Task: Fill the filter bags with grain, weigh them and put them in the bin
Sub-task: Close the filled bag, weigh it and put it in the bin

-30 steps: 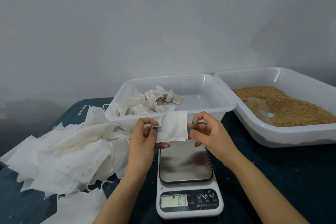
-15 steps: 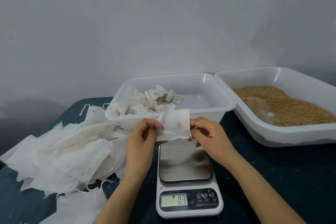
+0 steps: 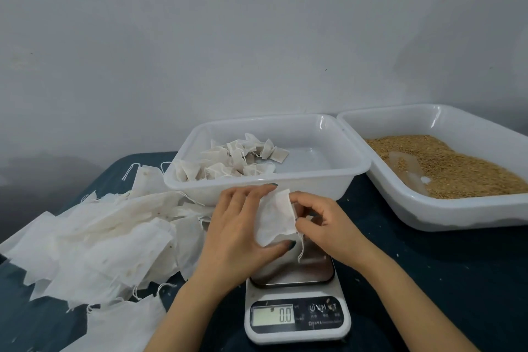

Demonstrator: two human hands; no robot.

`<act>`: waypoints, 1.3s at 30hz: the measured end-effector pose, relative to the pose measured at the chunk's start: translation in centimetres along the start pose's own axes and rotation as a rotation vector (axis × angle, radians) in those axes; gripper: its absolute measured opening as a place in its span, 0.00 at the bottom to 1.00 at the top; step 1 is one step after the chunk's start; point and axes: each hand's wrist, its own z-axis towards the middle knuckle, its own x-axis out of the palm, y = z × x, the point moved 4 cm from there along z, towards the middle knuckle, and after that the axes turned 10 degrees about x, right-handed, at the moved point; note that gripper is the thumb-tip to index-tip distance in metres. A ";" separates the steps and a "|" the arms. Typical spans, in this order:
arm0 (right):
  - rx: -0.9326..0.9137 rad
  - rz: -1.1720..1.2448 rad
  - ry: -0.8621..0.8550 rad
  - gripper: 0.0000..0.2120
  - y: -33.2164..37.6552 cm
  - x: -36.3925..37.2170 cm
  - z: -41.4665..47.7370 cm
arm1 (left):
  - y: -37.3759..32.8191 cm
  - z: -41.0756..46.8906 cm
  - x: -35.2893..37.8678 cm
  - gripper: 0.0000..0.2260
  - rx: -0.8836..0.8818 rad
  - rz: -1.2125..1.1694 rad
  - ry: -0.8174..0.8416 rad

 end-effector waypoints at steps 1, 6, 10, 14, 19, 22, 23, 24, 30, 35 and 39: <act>0.004 -0.015 0.000 0.20 -0.1 0.1 0.0 | 0.0 0.0 0.0 0.35 0.005 0.013 0.006; -0.050 -0.114 -0.016 0.18 0.2 0.1 -0.2 | 0.3 -0.1 0.0 0.26 -0.017 0.006 0.071; -0.116 -0.121 -0.068 0.12 0.9 -0.2 -0.3 | 0.5 -0.1 0.1 0.22 -0.037 -0.028 0.075; -0.239 -0.145 -0.196 0.15 1.9 -0.9 -0.8 | 0.7 -0.2 0.0 0.18 -0.093 -0.111 0.072; -0.510 -0.423 -0.393 0.20 3.1 -0.5 -1.9 | 1.1 -0.4 0.3 0.18 -0.155 -0.216 0.068; -0.648 -0.506 -0.431 0.15 3.6 0.3 -2.2 | 1.2 -0.5 0.5 0.15 -0.175 -0.305 0.058; -0.679 -0.530 -0.433 0.14 3.7 0.5 -2.3 | 1.1 -0.5 0.6 0.15 -0.172 -0.332 0.059; -0.701 -0.555 -0.432 0.12 3.7 0.6 -2.4 | 1.0 -0.4 0.6 0.14 -0.164 -0.360 0.059; -0.768 -0.709 -0.465 0.02 3.5 0.8 -2.5 | 0.8 -0.3 0.8 0.17 -0.159 -0.463 0.031; -0.760 -0.690 -0.467 0.09 3.6 0.7 -2.6 | 1.0 -0.4 0.8 0.15 -0.134 -0.454 0.042; -0.662 -0.385 -0.563 0.14 4.3 -1.2 -2.5 | 1.2 -0.5 0.8 0.13 -0.166 -0.444 0.045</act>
